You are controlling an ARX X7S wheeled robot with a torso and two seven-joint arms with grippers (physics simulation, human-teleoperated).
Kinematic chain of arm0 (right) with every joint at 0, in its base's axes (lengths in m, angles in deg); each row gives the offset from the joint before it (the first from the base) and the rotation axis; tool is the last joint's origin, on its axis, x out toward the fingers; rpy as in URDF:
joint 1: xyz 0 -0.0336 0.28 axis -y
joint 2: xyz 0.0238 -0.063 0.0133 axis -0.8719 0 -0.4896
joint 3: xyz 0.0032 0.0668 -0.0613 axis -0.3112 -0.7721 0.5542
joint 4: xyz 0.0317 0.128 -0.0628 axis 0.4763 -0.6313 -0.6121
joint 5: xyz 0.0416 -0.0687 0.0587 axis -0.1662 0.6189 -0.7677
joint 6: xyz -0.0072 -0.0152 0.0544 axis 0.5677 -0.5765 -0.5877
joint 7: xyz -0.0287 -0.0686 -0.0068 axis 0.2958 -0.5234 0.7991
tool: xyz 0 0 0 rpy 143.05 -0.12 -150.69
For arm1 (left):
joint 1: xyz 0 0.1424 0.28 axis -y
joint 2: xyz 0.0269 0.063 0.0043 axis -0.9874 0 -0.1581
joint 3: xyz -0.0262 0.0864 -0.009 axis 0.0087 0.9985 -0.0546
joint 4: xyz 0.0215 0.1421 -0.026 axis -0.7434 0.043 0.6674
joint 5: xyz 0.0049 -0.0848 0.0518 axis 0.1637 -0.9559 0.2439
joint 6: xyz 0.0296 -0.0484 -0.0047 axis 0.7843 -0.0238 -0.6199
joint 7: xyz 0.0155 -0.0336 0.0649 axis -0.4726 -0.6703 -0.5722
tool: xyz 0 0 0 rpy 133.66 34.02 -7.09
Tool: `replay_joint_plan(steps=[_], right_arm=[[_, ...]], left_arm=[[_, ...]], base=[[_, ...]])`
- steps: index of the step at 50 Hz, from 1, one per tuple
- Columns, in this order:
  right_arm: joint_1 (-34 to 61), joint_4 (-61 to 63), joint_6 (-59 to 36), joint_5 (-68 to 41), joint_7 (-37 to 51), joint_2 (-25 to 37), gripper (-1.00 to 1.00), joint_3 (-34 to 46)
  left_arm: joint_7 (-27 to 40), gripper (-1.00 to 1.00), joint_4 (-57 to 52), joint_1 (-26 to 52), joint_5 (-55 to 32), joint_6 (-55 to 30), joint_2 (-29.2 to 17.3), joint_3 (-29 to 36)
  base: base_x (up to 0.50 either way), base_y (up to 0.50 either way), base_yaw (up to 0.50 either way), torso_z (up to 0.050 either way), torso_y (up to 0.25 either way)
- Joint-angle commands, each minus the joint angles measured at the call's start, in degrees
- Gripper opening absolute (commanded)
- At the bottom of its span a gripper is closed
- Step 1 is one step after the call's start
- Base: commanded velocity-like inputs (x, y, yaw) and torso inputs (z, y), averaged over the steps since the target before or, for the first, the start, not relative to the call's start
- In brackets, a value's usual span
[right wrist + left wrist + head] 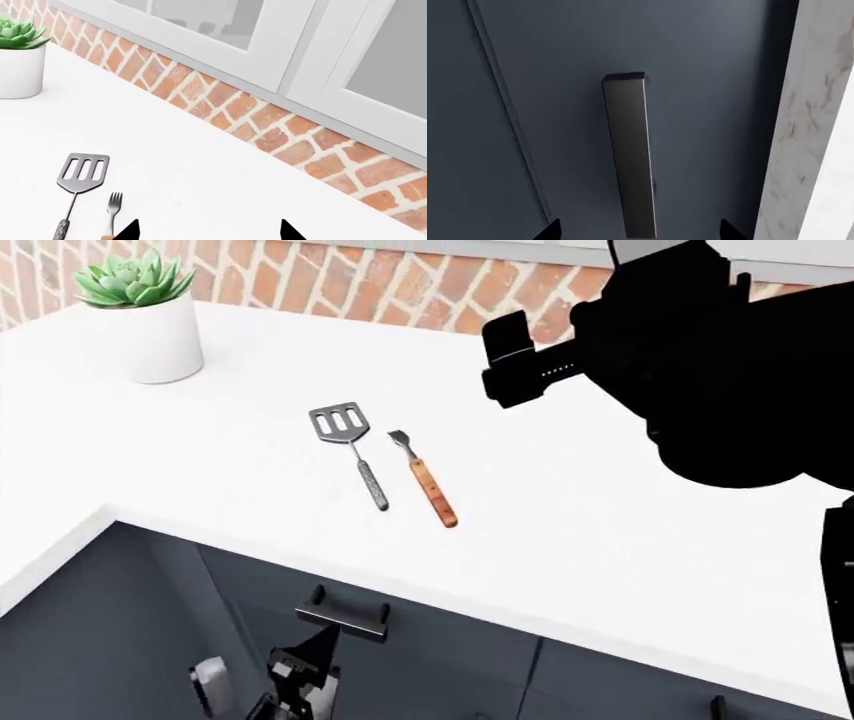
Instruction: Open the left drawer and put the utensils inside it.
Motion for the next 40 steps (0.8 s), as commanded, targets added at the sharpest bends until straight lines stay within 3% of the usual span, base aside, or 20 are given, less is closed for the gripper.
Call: replay_joint_plan(steps=[1,18,22,39,40], right_arm=[[-0.4,-0.1,1.5,2.4,-2.5,0.1,1.00,1.6],[-0.7,0.3,2.4,2.5,-3.0,0.5,1.00,2.3],[-0.7,0.4,2.6,2.5,-3.1,0.7,1.00,2.4],[-1.4,0.7,3.7,3.1,-3.9,1.3,1.00,3.1],[-1.3,0.7,3.7,3.0,-3.8,1.3,1.00,3.1]], left_arm=[[0.5,1.00,5.9,7.4,1.6,0.9,0.7,2.3],[-3.5,1.00,16.9,13.8,3.7,4.4,1.2,3.9],[-1.5,1.00,16.0,13.6,3.2,5.0,1.4,3.3],[-5.4,1.00,26.8,18.5,5.3,8.9,1.4,4.4],[-3.3,1.00,23.9,17.6,4.7,8.1,1.4,4.1]], base=[[0.00,0.00,0.00,0.000,0.000],[0.00,0.00,0.00,0.000,0.000],[0.00,0.00,0.00,0.000,0.000],[0.00,0.00,0.00,0.000,0.000],[0.00,0.00,0.00,0.000,0.000]])
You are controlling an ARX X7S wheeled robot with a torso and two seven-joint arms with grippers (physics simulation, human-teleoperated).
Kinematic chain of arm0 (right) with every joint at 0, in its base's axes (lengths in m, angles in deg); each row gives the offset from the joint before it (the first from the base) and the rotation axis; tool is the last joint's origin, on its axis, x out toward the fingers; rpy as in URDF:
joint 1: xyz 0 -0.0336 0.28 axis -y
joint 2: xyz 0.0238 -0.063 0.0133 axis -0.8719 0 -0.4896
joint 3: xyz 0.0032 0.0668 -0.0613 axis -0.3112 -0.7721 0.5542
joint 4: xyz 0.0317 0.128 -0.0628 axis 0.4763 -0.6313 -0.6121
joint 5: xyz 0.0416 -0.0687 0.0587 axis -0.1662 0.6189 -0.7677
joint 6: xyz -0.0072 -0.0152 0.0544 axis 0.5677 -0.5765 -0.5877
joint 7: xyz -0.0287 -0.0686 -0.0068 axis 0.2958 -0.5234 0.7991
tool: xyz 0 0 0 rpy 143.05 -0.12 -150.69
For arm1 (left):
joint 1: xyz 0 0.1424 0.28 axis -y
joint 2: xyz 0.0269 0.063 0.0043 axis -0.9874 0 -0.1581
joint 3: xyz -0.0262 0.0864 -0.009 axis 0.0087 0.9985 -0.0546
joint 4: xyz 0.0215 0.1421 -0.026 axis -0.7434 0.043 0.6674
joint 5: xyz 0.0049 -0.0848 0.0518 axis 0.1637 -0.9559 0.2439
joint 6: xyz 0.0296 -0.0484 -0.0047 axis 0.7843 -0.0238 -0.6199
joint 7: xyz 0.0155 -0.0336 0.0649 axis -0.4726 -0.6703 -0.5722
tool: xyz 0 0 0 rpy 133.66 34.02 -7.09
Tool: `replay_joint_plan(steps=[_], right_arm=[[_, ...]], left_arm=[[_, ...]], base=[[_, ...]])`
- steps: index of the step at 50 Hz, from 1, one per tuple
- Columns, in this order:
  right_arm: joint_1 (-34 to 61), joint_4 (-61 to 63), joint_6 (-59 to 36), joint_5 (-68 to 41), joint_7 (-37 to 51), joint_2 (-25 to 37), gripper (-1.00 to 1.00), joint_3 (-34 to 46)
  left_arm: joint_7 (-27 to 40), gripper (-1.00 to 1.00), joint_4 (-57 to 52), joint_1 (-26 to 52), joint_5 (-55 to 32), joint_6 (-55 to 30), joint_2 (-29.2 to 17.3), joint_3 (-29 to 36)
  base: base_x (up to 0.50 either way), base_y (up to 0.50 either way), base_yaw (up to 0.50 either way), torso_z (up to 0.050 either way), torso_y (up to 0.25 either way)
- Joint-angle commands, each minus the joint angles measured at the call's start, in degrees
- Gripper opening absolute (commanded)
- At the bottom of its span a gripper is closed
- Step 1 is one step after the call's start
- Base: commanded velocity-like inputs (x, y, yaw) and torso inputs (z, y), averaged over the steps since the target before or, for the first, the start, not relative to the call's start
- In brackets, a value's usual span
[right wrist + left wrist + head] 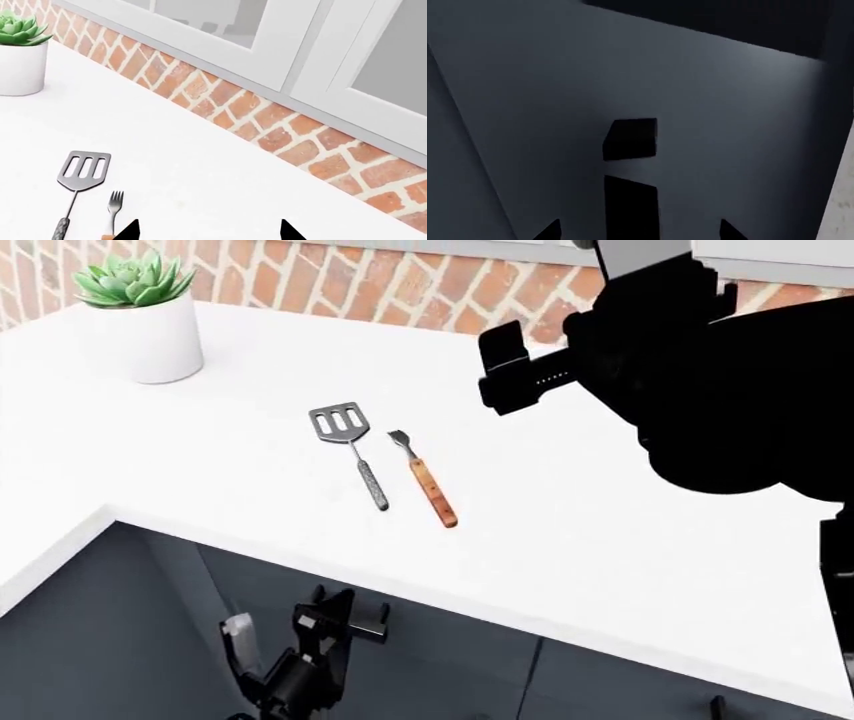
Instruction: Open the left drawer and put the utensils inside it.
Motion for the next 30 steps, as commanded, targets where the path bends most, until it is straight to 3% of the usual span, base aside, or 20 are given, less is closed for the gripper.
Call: replay_joint_plan(steps=[1,2,3,22,24,30], right_arm=[[-0.2,0.2,0.5,-0.1,-0.1,0.3,1.00,0.4],[-0.2,0.3,0.5,-0.2,0.0,0.4,1.00,0.3],[-0.1,0.3,0.5,-0.3,0.0,0.4,1.00,0.3],[0.6,-2.0,-0.6,-1.9,3.0,0.0,1.00,1.3],[0.6,-2.7,-1.3,-2.1,4.3,-0.5,1.00,2.1],[0.7,-2.7,-1.1,-2.2,4.3,-0.4,1.00,2.3]], left_arm=[[0.5,1.00,2.5,1.6,0.3,1.1,0.0,0.3],[0.7,1.00,2.4,1.5,0.3,1.1,0.0,0.3],[0.8,-1.00,2.5,1.5,0.3,1.0,0.0,0.3],[-1.2,-1.00,6.9,3.1,0.6,2.5,-0.1,0.8],[1.3,-1.00,2.4,1.3,-0.6,1.3,-0.2,0.2],[1.5,-1.00,1.9,1.1,-0.8,1.3,-0.2,0.3]], base=[[0.00,0.00,0.00,0.000,0.000],[0.00,0.00,0.00,0.000,0.000],[0.00,0.00,0.00,0.000,0.000],[0.00,0.00,0.00,0.000,0.000],[0.00,0.00,0.00,0.000,0.000],[0.00,0.00,0.00,0.000,0.000]])
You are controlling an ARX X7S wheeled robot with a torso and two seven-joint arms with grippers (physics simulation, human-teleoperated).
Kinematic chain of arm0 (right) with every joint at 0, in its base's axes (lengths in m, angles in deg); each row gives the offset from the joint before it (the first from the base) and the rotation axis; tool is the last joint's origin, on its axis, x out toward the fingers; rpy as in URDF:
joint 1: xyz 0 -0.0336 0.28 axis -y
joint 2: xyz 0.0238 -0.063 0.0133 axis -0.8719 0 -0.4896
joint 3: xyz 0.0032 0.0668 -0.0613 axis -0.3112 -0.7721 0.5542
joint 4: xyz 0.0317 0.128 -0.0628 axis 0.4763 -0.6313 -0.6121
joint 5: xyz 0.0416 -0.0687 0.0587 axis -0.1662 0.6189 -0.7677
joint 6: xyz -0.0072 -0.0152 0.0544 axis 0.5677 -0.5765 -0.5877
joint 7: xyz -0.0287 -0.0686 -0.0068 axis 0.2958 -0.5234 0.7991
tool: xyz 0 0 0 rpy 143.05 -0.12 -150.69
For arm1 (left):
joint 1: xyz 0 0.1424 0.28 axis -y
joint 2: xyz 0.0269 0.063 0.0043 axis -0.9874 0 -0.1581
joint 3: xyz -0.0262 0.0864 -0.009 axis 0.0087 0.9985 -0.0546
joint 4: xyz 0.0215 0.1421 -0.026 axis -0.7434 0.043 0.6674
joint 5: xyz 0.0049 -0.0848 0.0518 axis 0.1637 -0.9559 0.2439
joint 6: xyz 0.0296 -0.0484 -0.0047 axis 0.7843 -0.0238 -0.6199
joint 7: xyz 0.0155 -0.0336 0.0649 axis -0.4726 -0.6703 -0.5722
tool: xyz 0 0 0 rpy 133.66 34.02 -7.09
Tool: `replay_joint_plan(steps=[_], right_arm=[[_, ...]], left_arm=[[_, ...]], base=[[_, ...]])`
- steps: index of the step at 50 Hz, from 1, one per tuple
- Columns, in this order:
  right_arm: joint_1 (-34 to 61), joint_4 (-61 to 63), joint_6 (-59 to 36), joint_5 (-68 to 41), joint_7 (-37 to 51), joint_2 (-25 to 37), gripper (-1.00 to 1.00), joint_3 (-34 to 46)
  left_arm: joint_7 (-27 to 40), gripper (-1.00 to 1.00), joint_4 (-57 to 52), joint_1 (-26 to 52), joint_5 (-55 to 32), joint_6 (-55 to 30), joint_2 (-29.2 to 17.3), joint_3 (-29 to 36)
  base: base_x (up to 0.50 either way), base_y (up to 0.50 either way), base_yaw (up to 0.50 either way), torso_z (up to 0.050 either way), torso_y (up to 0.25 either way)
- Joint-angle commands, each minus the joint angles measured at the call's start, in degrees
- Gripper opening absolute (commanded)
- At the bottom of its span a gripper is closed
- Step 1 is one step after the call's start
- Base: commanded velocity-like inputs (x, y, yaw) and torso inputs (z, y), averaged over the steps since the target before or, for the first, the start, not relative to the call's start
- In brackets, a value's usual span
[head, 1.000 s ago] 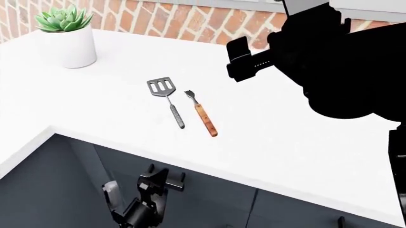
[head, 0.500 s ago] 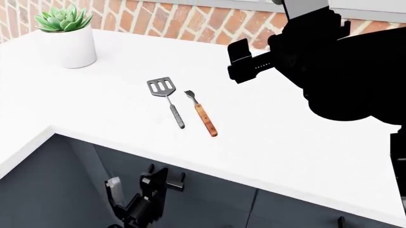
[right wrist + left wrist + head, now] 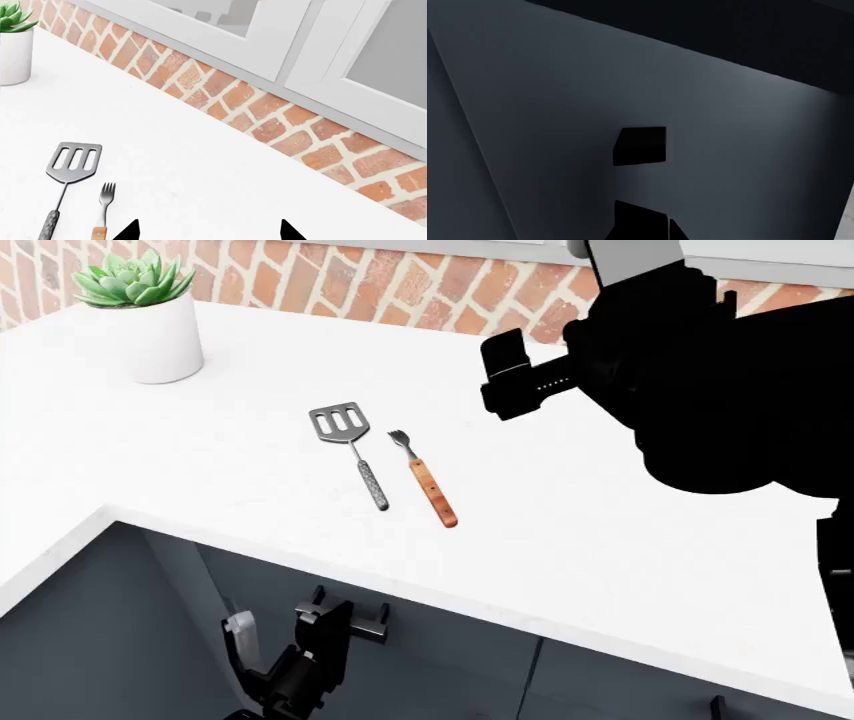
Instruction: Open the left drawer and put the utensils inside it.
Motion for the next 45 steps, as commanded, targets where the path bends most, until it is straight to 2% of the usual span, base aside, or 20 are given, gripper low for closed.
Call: replay_joint_plan(steps=[1,7,10,12,19,37,45], right_arm=[[0.4,-1.2,-0.8,-0.9,1.8,-0.3,1.00,1.0],[0.5,-1.3,-0.6,-1.0,1.8,-0.2,1.00,1.2],[-0.5,-0.7,-0.6,-1.7,2.7,-0.1,1.00,1.2],[-0.2,-0.7,-0.7,-2.0,2.6,0.1,1.00,1.1],[-0.6,-0.9,-0.5,-2.4,2.4,0.5,1.00,1.3],[-1.2,0.7,0.1,-4.3,3.6,2.3,1.00,0.6],[-1.5,0.8,0.4,-4.7,4.0,2.6,1.00,0.8]], left_arm=[[1.2,-1.00,-1.1,-0.7,-0.2,-0.1,-0.4,-0.3],[1.3,-1.00,-1.1,-0.7,-0.3,-0.1,-0.4,-0.2],[5.6,-1.00,-11.4,-9.3,-5.2,-4.1,-2.8,-3.5],[4.6,-1.00,-16.0,-15.8,-7.7,-4.3,-3.5,-5.9],[1.5,-1.00,-21.0,-23.6,-11.3,-7.8,-4.7,-7.3],[-24.2,-1.00,-15.8,-45.3,-14.6,-11.2,-11.5,-11.1],[-35.5,-1.00,-6.6,-48.1,-13.4,-8.7,-13.2,-11.9]], base=[[0.00,0.00,0.00,0.000,0.000],[0.00,0.00,0.00,0.000,0.000],[0.00,0.00,0.00,0.000,0.000],[0.00,0.00,0.00,0.000,0.000],[0.00,0.00,0.00,0.000,0.000],[0.00,0.00,0.00,0.000,0.000],[0.00,0.00,0.00,0.000,0.000]])
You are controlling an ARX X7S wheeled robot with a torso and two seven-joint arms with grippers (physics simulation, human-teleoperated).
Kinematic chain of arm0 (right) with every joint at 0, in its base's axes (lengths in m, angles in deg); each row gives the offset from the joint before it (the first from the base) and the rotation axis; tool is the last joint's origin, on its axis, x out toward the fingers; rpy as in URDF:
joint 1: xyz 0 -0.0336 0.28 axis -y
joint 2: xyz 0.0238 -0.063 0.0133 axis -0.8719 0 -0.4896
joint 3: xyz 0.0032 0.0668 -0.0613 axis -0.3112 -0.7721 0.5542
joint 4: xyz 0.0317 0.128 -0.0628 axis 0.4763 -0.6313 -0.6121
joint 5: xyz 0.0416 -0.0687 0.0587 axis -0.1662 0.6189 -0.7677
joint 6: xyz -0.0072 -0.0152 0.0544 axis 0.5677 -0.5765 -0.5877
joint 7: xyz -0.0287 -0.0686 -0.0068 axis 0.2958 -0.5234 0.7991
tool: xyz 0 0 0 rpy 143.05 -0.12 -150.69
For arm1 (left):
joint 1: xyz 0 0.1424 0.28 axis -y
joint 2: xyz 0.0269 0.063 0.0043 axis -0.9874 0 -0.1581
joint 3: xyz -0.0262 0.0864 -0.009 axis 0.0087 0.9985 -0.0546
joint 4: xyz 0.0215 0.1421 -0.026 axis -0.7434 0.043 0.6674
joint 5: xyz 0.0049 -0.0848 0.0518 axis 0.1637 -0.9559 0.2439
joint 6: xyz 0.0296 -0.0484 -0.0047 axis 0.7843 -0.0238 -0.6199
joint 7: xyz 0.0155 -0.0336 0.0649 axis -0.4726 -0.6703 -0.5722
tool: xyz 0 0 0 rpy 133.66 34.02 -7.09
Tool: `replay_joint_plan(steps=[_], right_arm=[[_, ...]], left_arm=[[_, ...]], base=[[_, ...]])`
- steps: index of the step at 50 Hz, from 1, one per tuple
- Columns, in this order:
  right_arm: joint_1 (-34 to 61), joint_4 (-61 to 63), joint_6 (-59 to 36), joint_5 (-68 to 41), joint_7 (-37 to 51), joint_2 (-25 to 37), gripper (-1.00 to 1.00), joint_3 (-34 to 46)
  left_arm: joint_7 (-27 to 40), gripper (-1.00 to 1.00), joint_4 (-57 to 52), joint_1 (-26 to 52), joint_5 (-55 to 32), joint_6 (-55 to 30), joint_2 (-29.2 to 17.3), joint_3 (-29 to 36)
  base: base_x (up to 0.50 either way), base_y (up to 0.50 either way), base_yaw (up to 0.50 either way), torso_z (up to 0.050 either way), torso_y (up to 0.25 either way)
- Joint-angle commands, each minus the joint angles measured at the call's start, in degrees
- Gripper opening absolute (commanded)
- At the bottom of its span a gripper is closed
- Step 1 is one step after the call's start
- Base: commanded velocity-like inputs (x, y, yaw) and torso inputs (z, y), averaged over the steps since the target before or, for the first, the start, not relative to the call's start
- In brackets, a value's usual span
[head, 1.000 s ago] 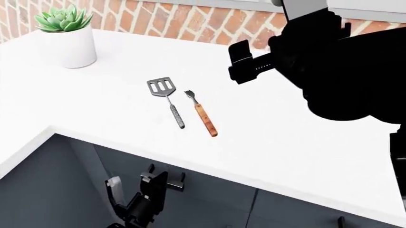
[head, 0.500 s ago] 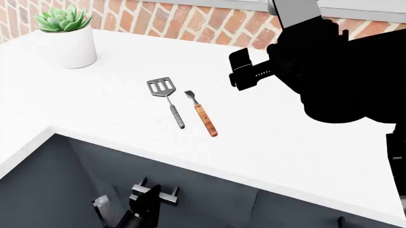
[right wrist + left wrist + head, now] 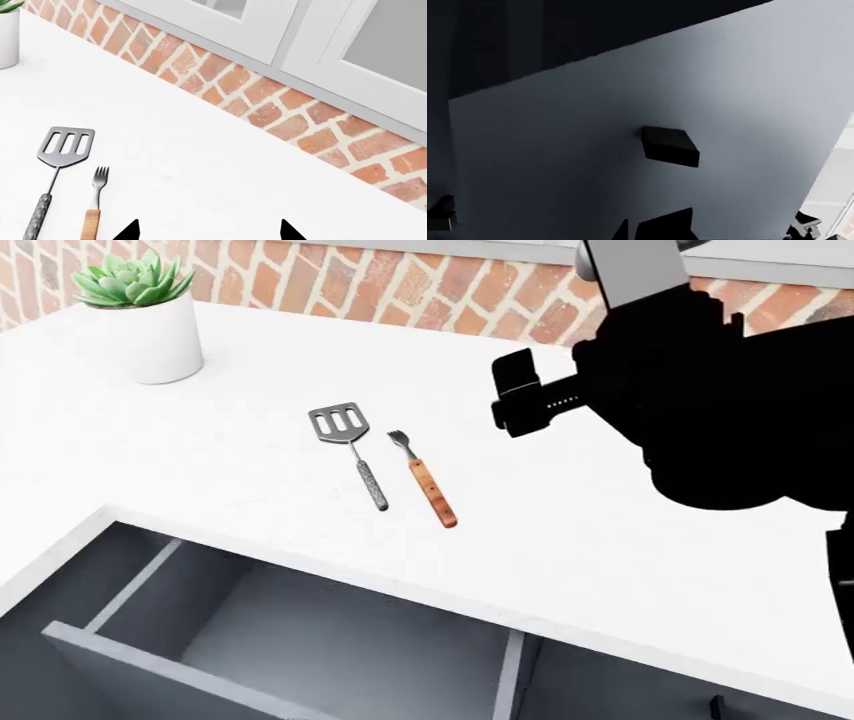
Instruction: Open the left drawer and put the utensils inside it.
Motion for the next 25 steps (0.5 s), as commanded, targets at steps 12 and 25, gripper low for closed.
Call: replay_joint_plan(steps=[12,25], right_arm=[[0.1,-0.3,0.7,-0.8,0.6,0.8,1.00,0.4],[-0.5,-0.2,1.5,-0.4,0.2,1.2,1.00,0.9]], left_arm=[[-13.2,-1.00,12.7,-14.1,1.4,6.3,-3.7,-9.9],[-13.3,1.00,7.7,-18.0,-5.5,5.8,-2.3,-16.0]], base=[[0.00,0.00,0.00,0.000,0.000],[0.00,0.00,0.00,0.000,0.000]])
